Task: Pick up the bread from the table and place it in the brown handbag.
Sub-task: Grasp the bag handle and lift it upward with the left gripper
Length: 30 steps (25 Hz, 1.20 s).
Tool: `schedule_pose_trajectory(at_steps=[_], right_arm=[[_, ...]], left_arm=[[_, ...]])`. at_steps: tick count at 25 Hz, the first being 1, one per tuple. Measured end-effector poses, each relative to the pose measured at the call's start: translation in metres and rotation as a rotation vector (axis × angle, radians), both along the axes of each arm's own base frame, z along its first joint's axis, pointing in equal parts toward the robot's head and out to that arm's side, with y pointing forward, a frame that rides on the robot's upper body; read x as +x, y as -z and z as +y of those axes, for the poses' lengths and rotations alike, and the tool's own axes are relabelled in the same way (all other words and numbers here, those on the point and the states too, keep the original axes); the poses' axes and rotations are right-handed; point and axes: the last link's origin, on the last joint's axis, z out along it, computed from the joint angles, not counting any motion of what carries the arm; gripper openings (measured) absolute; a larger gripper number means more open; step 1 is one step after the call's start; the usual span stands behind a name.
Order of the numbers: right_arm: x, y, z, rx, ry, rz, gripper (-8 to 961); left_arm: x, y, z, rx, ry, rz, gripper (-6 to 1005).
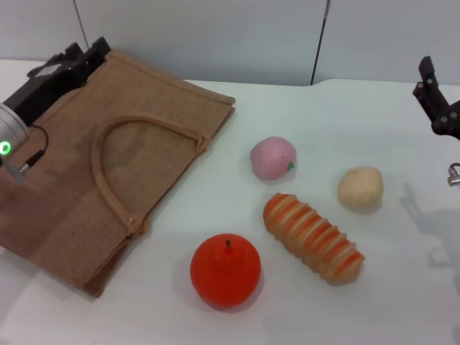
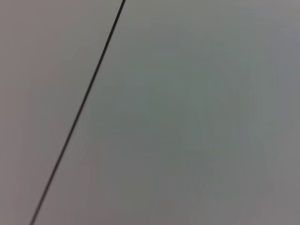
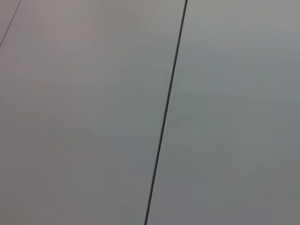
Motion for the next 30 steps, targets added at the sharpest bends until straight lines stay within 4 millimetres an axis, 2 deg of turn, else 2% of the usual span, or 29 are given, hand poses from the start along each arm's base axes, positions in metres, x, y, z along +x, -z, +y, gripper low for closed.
schedule_pose_trajectory(at_steps=[6, 15, 23, 30], right_arm=[[0.001, 0.0, 0.0, 0.001, 0.002, -0.001, 893], [0.003, -0.001, -0.001, 0.003, 0.007, -0.001, 893], [0.004, -0.002, -0.001, 0.003, 0.01, -0.006, 893], [0.004, -0.002, -0.001, 0.004, 0.011, -0.006, 893]], left_arm=[[-0.009, -0.017, 0.01, -0.244, -0.148, -0.002, 677], [-0.006, -0.03, 0.023, -0.475, -0.316, 0.219, 676], [-0.001, -0.037, 0.028, -0.578, -0.408, 0.364, 675], [0.003, -0.034, 0.031, -0.599, -0.4, 0.41, 580]])
